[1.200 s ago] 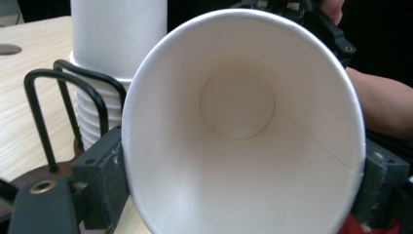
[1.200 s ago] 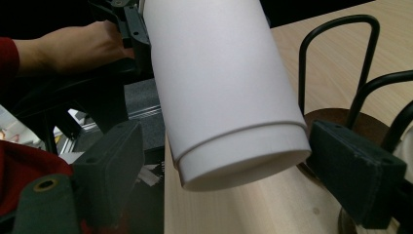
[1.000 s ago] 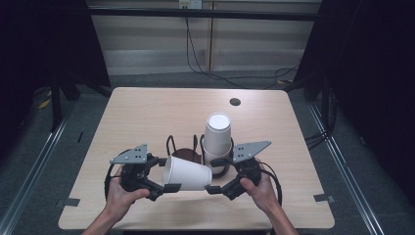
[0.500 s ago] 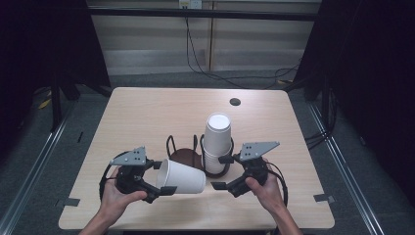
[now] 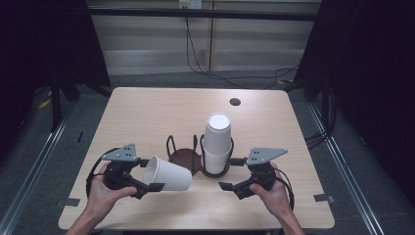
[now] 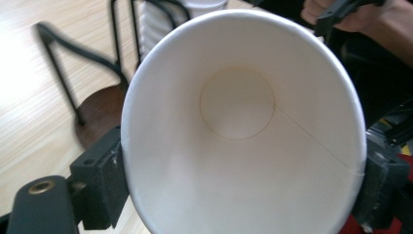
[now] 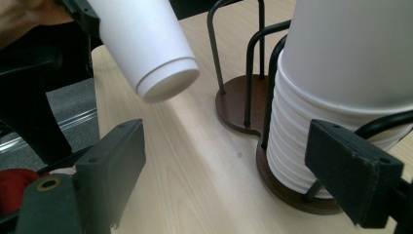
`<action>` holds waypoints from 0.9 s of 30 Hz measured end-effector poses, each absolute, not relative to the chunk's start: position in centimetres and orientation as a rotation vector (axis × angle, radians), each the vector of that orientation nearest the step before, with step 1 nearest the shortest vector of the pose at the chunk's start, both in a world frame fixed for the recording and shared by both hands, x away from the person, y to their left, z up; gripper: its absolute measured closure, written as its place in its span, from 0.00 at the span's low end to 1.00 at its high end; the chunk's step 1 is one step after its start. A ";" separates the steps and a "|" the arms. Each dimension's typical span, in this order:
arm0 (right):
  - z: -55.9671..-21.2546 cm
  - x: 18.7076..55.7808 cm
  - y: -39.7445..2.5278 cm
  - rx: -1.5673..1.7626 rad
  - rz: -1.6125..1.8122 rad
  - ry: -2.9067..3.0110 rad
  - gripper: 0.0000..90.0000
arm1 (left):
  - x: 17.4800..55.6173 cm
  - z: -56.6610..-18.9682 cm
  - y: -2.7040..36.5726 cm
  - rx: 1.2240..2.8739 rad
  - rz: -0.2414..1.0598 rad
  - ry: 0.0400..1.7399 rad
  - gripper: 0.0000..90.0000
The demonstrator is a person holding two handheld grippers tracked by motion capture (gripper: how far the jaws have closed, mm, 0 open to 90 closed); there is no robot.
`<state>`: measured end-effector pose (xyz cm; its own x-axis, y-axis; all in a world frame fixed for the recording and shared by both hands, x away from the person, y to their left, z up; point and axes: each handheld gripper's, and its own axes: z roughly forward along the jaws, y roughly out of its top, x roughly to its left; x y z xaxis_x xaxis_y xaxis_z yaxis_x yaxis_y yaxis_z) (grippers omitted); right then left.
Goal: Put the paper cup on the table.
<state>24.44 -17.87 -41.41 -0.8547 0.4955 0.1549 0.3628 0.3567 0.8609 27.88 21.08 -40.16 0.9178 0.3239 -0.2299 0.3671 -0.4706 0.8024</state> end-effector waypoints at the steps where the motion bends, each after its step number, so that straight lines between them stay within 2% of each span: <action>1: -41.5 24.5 -17.9 0.794 1.518 2.478 0.17 | 28.0 -40.2 21.2 2.101 -0.060 0.494 0.15; 9: -41.7 24.5 -17.9 0.801 1.517 2.482 0.16 | 29.1 -40.0 23.2 2.177 0.005 0.584 0.15; 14: -41.8 24.6 -18.1 0.811 1.525 2.474 0.16 | 29.6 -40.6 24.7 2.170 0.015 0.642 0.15; 27: -42.0 24.5 -18.0 0.781 1.540 2.493 0.16 | 31.2 -40.6 25.7 2.257 0.057 0.750 0.15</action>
